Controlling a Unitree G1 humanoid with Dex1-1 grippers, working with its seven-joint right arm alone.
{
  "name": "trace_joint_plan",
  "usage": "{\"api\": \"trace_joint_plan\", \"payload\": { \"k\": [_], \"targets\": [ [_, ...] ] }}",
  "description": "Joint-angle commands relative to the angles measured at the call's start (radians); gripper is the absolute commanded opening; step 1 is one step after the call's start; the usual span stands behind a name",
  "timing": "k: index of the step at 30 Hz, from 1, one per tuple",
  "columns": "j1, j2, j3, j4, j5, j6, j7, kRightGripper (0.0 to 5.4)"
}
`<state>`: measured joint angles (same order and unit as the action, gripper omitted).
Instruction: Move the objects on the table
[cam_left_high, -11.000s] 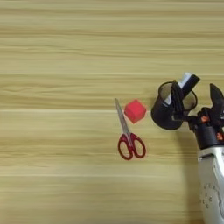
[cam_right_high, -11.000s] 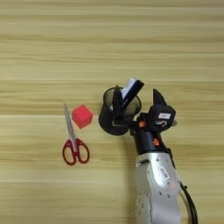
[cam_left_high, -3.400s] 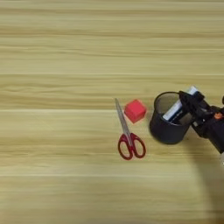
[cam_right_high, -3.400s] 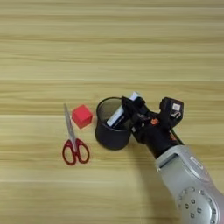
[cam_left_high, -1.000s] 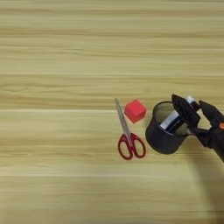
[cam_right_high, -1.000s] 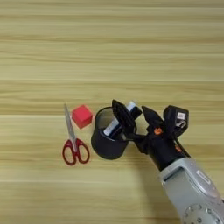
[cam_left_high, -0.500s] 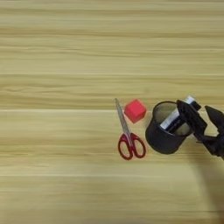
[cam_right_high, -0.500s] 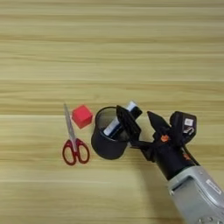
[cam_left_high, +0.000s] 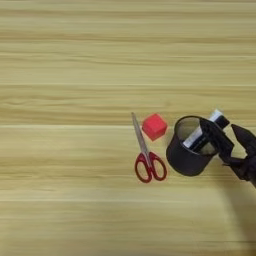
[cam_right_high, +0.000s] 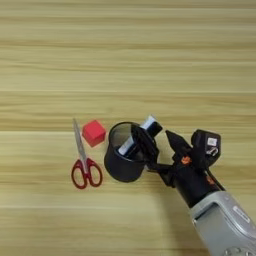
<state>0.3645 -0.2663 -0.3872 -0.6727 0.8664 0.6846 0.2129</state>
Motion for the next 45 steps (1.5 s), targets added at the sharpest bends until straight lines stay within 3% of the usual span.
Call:
{"api": "trace_joint_plan", "payload": {
  "k": [1,8,21,30,42,45],
  "targets": [
    [-0.036,-0.025,0.0,-0.017,-0.017,-0.048,0.011,5.36],
    [-0.039,-0.026,-0.004,-0.02,-0.016,-0.048,0.015,5.27],
    [-0.046,-0.025,0.0,0.004,-0.027,-0.055,0.022,3.66],
    [-0.095,-0.03,0.018,0.058,-0.048,-0.061,0.029,2.5],
    [-0.114,-0.027,0.024,0.086,-0.065,-0.064,0.05,1.18],
    [-0.111,-0.027,0.021,0.084,-0.066,-0.065,0.053,1.06]
  ]
}}
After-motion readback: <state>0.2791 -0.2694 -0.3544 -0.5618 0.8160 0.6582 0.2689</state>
